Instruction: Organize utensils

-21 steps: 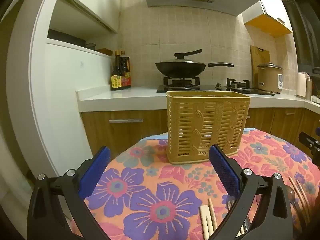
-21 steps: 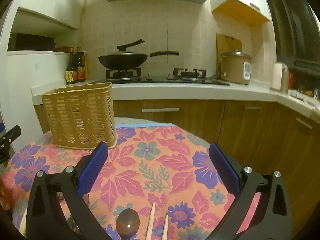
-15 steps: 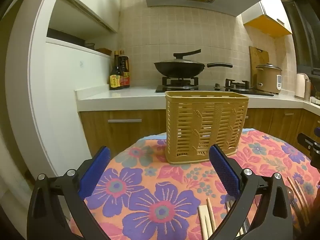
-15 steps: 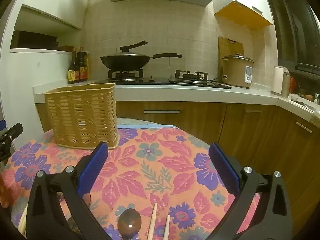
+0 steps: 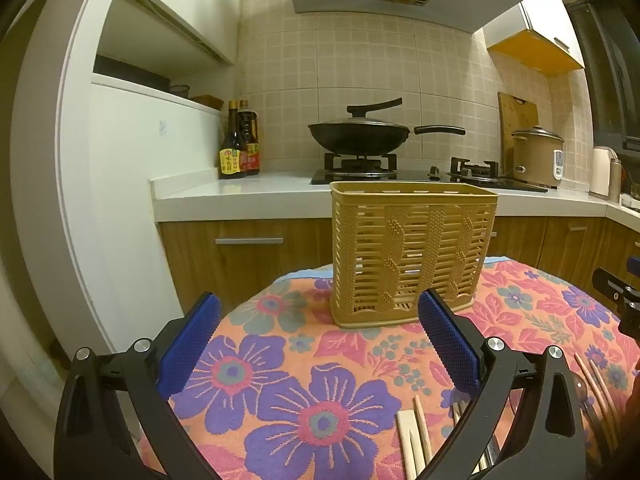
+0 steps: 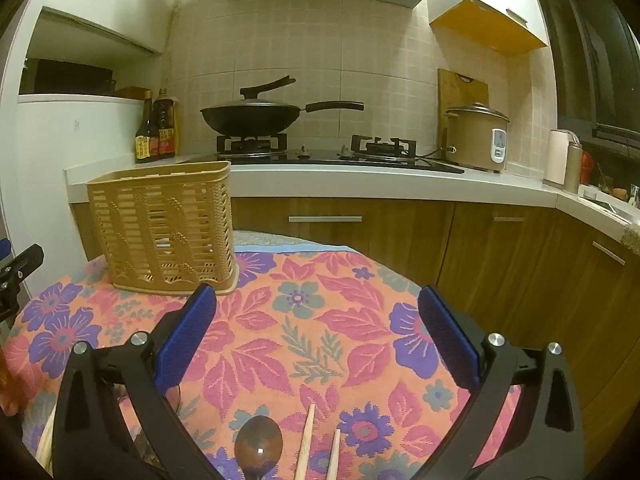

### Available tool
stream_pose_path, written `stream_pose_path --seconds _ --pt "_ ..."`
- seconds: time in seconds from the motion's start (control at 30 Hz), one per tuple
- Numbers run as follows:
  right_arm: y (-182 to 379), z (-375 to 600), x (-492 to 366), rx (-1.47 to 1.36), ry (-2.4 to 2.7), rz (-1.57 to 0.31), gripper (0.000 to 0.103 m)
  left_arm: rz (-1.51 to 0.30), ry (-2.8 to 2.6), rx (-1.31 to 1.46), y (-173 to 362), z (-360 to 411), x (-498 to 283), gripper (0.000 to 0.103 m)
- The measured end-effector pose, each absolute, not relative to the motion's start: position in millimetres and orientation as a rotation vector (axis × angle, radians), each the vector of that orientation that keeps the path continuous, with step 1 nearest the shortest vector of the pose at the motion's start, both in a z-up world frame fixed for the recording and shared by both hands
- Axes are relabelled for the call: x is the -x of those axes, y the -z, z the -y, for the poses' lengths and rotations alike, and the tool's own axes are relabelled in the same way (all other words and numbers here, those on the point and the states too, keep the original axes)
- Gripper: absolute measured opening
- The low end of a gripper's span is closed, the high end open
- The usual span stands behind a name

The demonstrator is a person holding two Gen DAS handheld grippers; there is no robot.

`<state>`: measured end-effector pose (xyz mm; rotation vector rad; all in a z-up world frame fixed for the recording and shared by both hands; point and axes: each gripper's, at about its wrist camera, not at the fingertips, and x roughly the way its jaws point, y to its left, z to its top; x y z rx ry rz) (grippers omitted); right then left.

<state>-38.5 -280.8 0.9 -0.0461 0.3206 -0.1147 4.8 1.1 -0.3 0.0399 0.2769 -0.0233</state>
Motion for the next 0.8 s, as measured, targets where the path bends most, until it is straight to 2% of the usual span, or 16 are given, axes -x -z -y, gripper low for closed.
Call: stream_pose_path --seconds 0.8 --pt "0.0 280.6 36.8 0.040 0.109 -0.327 0.096 -0.282 0.023 -0.040 -0.5 -1.8 -1.9 0.096"
